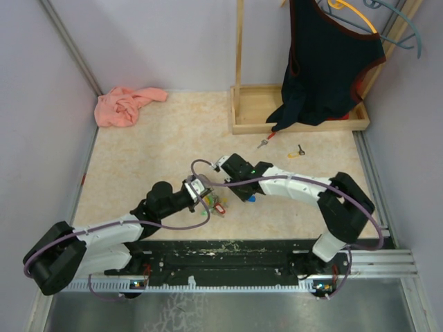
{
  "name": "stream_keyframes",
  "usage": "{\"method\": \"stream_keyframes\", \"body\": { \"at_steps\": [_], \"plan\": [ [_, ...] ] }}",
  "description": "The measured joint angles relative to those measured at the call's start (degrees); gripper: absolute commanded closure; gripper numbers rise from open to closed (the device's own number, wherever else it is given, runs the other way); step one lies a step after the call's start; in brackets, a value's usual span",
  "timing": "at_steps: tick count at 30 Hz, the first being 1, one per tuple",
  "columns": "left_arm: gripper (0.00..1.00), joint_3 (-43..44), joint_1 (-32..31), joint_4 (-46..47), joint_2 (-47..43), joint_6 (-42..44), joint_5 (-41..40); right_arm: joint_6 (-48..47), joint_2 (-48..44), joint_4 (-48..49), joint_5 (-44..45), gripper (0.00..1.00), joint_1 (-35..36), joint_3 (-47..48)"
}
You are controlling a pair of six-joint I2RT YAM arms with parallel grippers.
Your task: Put the keys on the keyring
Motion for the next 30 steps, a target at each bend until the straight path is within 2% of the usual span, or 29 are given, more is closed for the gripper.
{"method": "stream_keyframes", "body": {
  "at_steps": [7, 19, 24, 30],
  "plan": [
    [0.99, -1.27, 0.11, 1.77, -0.76, -0.17, 2.03, -1.16, -13.05, 13.0, -10.58, 1.0, -4.5, -11.21],
    [0.99, -2.82, 0.48, 5.11, -1.62, -0.85, 5.25, -5.81, -24.11, 40.02, -24.33, 1.0, -6.19, -29.11],
    [0.99, -4.63, 0.5, 10.34, -0.81, -1.22, 5.33, -7.39, -26.25, 43.3, -28.11, 1.0, -6.91, -29.81],
    [0.99, -8.24, 0.68, 19.85, 3.5, -1.25, 5.66, -7.72, -27.36, 47.63, -38.12, 1.0, -12.87, -30.51]
  ]
}}
